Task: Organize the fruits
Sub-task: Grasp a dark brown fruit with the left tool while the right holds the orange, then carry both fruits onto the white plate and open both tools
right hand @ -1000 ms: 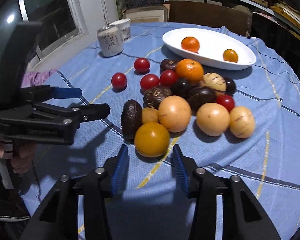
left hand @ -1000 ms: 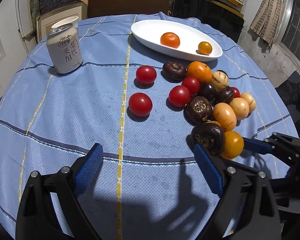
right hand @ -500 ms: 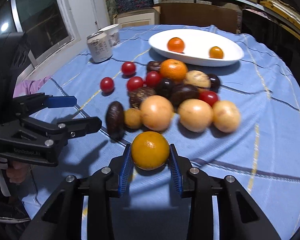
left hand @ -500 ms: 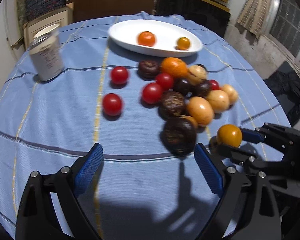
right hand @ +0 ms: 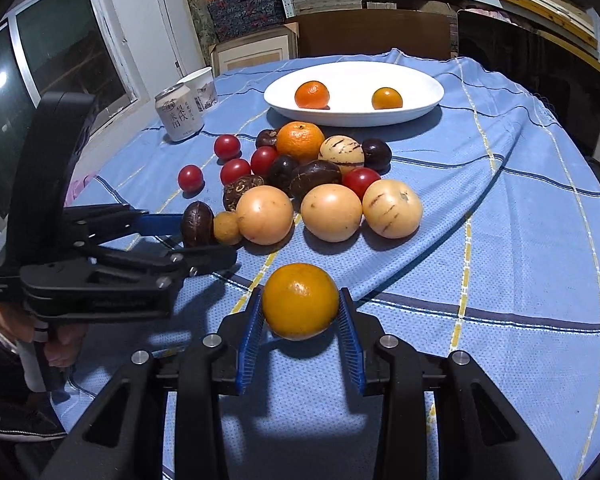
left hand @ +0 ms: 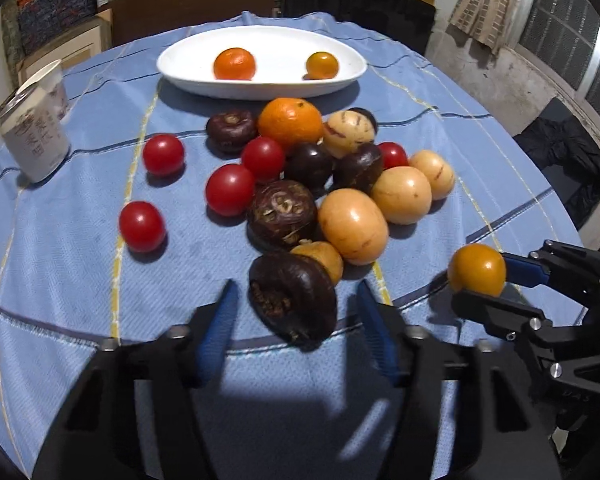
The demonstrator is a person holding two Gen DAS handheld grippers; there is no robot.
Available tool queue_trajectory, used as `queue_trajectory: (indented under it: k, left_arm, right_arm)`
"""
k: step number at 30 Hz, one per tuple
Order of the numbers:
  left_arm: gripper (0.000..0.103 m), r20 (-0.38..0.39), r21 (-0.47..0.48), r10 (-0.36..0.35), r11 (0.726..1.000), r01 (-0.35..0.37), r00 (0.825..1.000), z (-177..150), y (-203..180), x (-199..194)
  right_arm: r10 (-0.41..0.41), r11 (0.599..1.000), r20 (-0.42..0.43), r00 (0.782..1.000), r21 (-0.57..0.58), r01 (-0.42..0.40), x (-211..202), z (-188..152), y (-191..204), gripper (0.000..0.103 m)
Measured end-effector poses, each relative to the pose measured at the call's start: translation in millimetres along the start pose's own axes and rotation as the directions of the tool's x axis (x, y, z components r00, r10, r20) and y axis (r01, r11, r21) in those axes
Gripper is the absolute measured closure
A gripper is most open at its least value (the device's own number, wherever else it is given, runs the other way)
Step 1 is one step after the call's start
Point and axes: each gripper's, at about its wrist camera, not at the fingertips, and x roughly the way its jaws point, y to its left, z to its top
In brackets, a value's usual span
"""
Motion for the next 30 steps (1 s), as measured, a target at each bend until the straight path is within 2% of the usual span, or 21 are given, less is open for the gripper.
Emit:
queue_trajectory:
  k: [1, 4, 17, 24, 30]
  left_arm:
    - [0.059, 0.006, 0.006, 0.011, 1.0, -0.011, 1.0, 0, 0, 0]
    - [0.062, 0.013, 0.008, 0.002, 1.0, -0.002, 1.0, 0, 1, -2]
    - [0.063, 0.073, -0.003, 0.034, 0.999, -0.034, 0.997, -5, 21, -46]
    - [0.063, 0.111, 0.02, 0.03, 0.999, -0.032, 0.993, 17, 21, -60]
    - [0.063, 0.14, 0.041, 0.041, 0.998, -0.047, 0.989, 56, 21, -61]
  right_arm:
    - [0.001, 1.0, 0.0, 1.0, 0.0, -0.001, 0, 0, 0, 0.066]
    - [0.0, 1.0, -0.004, 1.0, 0.001, 0.0, 1, 0, -1, 0.066]
    - [0.009, 1.0, 0.016, 1.0, -0.016, -0.009, -7, 7, 4, 0.066]
    - [0.007, 0.999, 0.079, 0.997, -0.053, -0.003, -27, 32, 7, 0.066]
    - [-0.023, 0.996, 0.153, 0.988, -0.077, 0.035, -41, 76, 0, 0.066]
